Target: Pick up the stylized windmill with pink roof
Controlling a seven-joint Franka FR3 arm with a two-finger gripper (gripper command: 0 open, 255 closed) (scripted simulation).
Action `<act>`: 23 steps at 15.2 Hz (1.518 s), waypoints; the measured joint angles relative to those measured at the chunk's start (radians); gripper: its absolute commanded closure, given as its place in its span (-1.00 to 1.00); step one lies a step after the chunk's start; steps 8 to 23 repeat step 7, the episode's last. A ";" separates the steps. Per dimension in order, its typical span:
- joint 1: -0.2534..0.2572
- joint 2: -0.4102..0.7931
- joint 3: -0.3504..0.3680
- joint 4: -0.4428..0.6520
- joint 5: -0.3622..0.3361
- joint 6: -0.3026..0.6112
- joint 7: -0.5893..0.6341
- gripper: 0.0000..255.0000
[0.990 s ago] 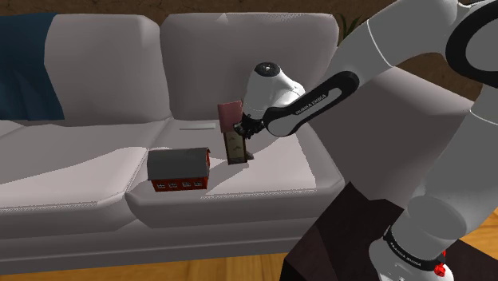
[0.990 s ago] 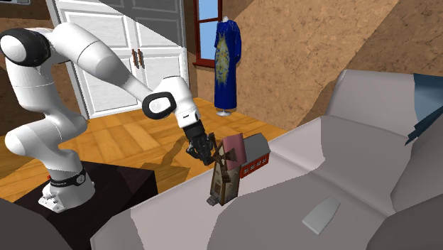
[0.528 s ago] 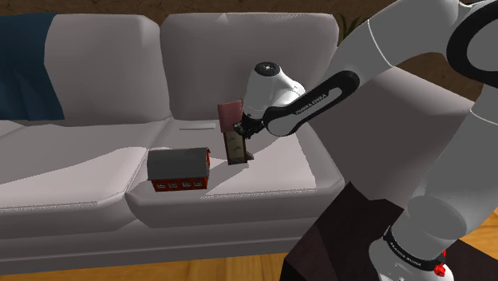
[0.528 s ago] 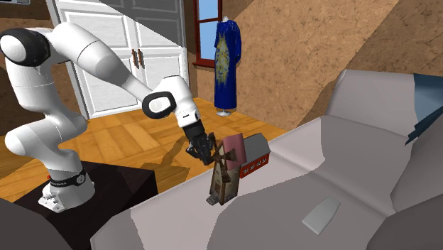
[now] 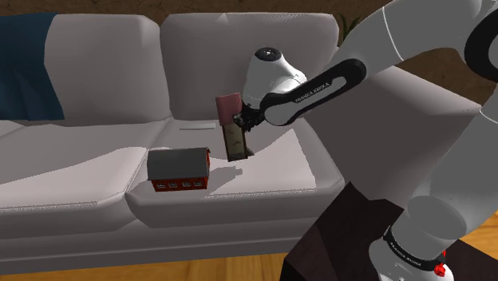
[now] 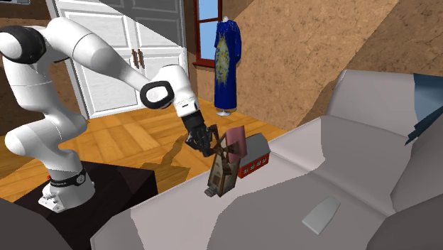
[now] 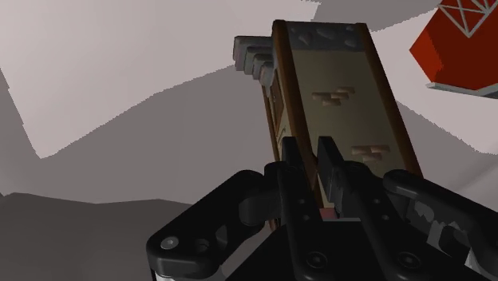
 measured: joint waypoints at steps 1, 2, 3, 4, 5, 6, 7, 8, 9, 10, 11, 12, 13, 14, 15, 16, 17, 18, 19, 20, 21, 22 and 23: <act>0.001 -0.010 0.001 0.007 0.014 -0.015 -0.012 1.00; 0.001 -0.017 0.001 0.012 0.024 -0.026 -0.021 1.00; 0.002 -0.026 0.001 0.016 0.034 -0.037 -0.030 1.00; 0.002 -0.030 0.001 0.027 0.043 -0.051 -0.039 1.00; 0.003 -0.037 0.001 0.032 0.051 -0.061 -0.046 1.00; 0.003 -0.044 0.001 0.038 0.060 -0.073 -0.054 1.00; 0.004 -0.047 0.001 0.043 0.064 -0.080 -0.058 1.00; 0.004 -0.047 0.001 0.043 0.064 -0.080 -0.058 1.00; 0.004 -0.047 0.001 0.043 0.064 -0.080 -0.058 1.00; 0.004 -0.047 0.001 0.043 0.064 -0.080 -0.058 1.00; 0.004 -0.047 0.001 0.043 0.064 -0.080 -0.058 1.00; 0.004 -0.047 0.001 0.043 0.064 -0.080 -0.058 1.00; 0.004 -0.047 0.001 0.043 0.064 -0.080 -0.058 1.00; 0.004 -0.047 0.001 0.043 0.064 -0.080 -0.058 1.00; 0.004 -0.047 0.001 0.043 0.064 -0.080 -0.058 1.00; 0.004 -0.047 0.001 0.043 0.064 -0.080 -0.058 1.00; 0.004 -0.047 0.001 0.043 0.064 -0.080 -0.058 1.00; 0.004 -0.047 0.001 0.043 0.064 -0.080 -0.058 1.00; 0.004 -0.047 0.001 0.043 0.064 -0.080 -0.058 1.00; 0.004 -0.047 0.001 0.043 0.064 -0.080 -0.058 1.00; 0.004 -0.047 0.001 0.043 0.064 -0.080 -0.058 1.00; 0.004 -0.047 0.001 0.043 0.064 -0.080 -0.058 1.00; 0.004 -0.047 0.001 0.043 0.064 -0.080 -0.058 1.00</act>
